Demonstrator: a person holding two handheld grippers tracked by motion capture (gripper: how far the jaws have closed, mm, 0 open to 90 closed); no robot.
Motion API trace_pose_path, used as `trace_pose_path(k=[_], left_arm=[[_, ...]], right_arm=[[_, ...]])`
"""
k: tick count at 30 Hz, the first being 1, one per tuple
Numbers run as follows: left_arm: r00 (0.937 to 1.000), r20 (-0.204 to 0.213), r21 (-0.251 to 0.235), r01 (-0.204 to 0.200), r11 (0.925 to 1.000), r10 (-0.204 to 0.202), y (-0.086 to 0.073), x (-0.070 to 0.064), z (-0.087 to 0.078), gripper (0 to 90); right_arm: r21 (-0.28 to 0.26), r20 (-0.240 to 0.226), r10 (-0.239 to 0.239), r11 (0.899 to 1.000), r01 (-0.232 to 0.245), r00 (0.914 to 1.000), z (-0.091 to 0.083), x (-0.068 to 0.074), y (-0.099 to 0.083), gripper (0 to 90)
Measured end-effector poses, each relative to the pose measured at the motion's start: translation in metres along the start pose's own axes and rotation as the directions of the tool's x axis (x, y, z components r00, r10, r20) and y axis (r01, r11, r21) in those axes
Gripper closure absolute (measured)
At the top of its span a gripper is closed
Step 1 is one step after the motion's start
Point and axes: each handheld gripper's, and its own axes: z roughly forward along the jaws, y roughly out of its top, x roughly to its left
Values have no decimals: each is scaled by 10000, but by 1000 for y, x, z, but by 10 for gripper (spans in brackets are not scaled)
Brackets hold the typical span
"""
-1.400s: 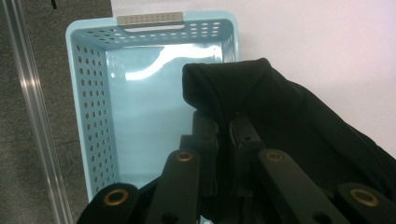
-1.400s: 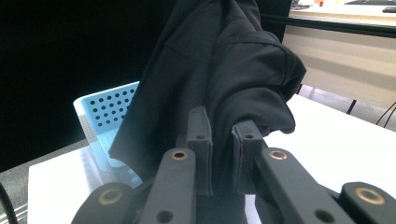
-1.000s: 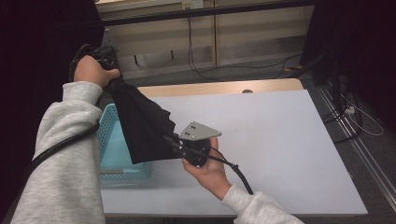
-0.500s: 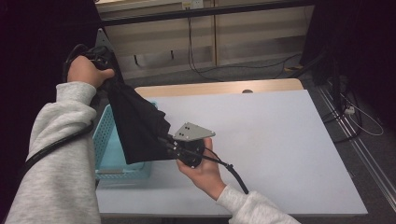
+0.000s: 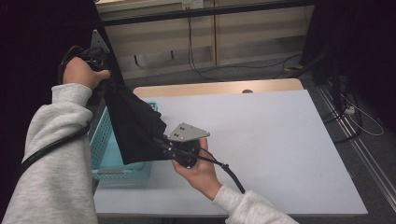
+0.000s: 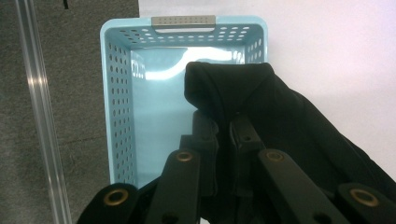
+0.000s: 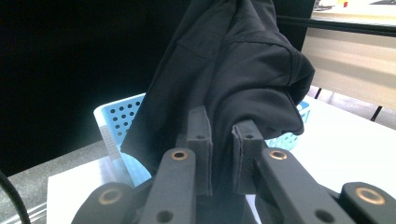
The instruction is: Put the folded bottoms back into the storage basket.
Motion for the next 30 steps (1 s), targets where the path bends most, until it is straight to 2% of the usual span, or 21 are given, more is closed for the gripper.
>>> trace_pose_path(k=[21,30], left_arm=[[9999,23,-177,126,9998,-125,-2,17,4,838],[9997,-43,-242,234,9994,-235,-2,31,7,838]], right_arm=[[80,-248,-22,10000,24,9997,16,7,-1,806],[81,-463,72,9999,-68,9989,29,13,-2,805]])
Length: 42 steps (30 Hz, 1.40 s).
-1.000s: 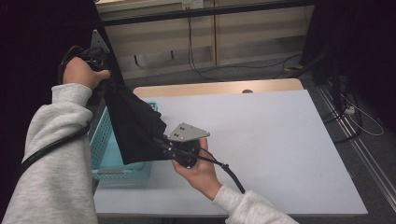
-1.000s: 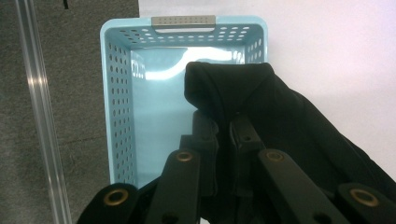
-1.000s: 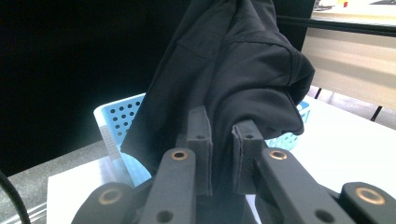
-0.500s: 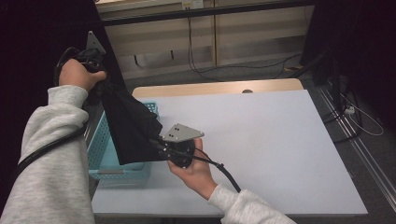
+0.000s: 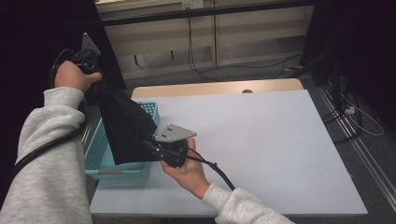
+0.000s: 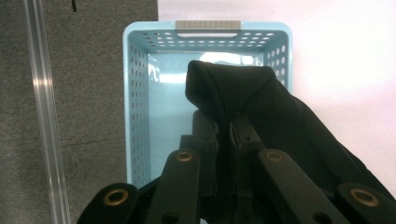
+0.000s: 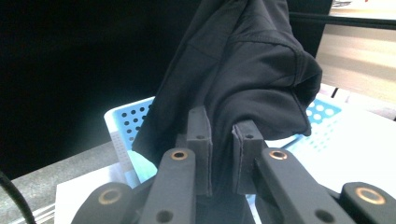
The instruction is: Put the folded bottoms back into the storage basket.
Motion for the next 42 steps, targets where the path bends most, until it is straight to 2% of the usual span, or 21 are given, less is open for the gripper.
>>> trace_pose_path(k=[4,7,8,9,10,11,12,13,15,16,18,20,23,29,31,34,38,42], left_arm=[[9998,-63,61,173,9998,-172,1,13,3,838],[9997,-211,-60,122,9999,-123,4,18,4,836],[9989,-437,-608,-186,9980,160,6,24,9,820],[9974,-683,-921,-305,9953,242,7,25,12,772],[9950,-933,-1448,-486,9883,352,6,26,14,657],[9918,-1131,-1680,-785,9827,598,5,26,16,518],[9908,-1125,-1597,-932,9828,756,4,26,18,436],[9936,-914,-1622,-800,9835,658,2,25,20,411],[9944,-835,-1601,-777,9840,649,-1,23,24,388],[9943,-781,-1481,-831,9855,721,-3,21,27,385],[9950,-615,-1391,-868,9865,789,-7,19,32,374],[9943,-588,-1516,-974,9836,894,-11,16,36,372],[9953,-386,-1548,-934,9835,884,-17,16,42,346],[9955,-79,-1689,-949,9811,949,-25,14,48,322],[9950,-36,-1612,-994,9819,1001,-27,13,51,320],[9942,100,-1738,-1036,9793,1070,-31,13,56,306],[9935,324,-1807,-1015,9783,1090,-36,13,64,297],[9915,413,-1986,-1128,9736,1234,-41,11,72,293]], right_arm=[[9,-150,13,10000,-13,9999,11,4,0,805],[37,-167,-76,10000,77,9998,19,7,0,804],[183,-417,-125,9997,133,9991,34,8,0,761],[263,-670,65,9996,-47,9977,39,7,-1,696],[509,-626,168,9986,-136,9979,42,7,-2,641],[750,-364,-188,9970,215,9992,41,7,-4,614],[795,-209,-491,9956,506,9986,38,5,-5,570],[780,-107,-613,9950,619,9981,33,3,-6,551],[906,114,-961,9914,947,9953,23,-2,-7,513],[1012,109,-945,9905,929,9955,19,-5,-7,476],[1151,178,-1032,9883,1005,9945,10,-10,-8,460],[1144,67,-969,9888,955,9953,2,-15,-10,437],[1039,86,-723,9920,710,9973,-10,-23,-11,397],[1296,201,-674,9895,643,9975,-27,-37,-17,338],[1319,183,-585,9897,556,9981,-31,-41,-20,316],[1308,110,-445,9905,427,9989,-36,-45,-24,287],[1390,56,-499,9891,486,9987,-41,-49,-31,264],[1571,146,-565,9861,535,9983,-46,-55,-37,251]])
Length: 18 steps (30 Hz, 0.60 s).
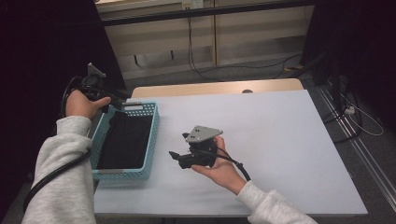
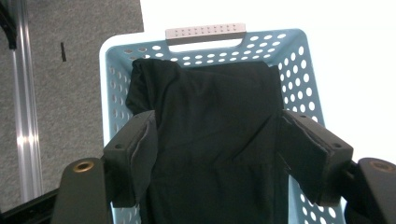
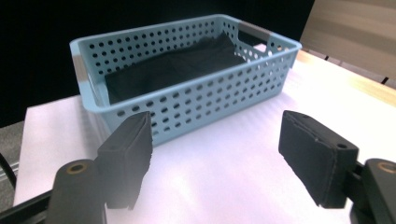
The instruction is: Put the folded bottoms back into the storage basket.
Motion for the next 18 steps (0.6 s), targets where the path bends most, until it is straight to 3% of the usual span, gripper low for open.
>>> trace_pose_path(k=[8,18], left_arm=[[9993,216,-304,-282,9991,289,-11,-5,12,314],[9981,465,-402,-396,9984,415,-25,-10,33,446]], right_arm=[[345,157,180,9992,-186,9997,-6,-15,-15,238],[557,425,259,9980,-282,9988,-21,-28,-32,225]])
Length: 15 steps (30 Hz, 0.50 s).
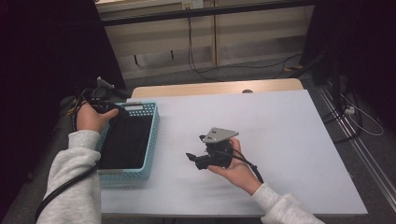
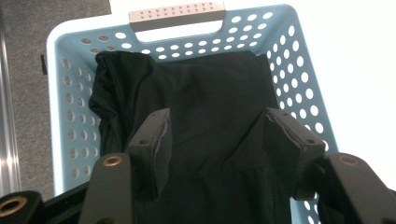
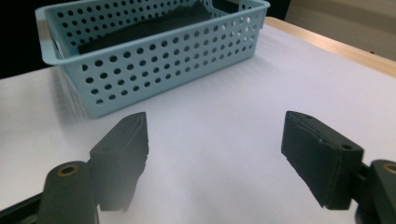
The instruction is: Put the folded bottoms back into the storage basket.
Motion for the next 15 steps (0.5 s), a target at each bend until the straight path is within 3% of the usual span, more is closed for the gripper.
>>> trace_pose_path(k=[6,11,15], left_arm=[[9997,191,234,136,9996,-140,-11,1,12,635],[9998,44,510,188,9985,-191,-23,6,28,785],[9994,-123,748,342,9966,-333,-33,13,41,844]], right_arm=[[8,217,198,9998,-198,9996,-9,-7,-9,225],[-47,288,214,9998,-213,9994,-17,-11,-15,222],[-79,384,302,9995,-299,9988,-23,-15,-20,220]])
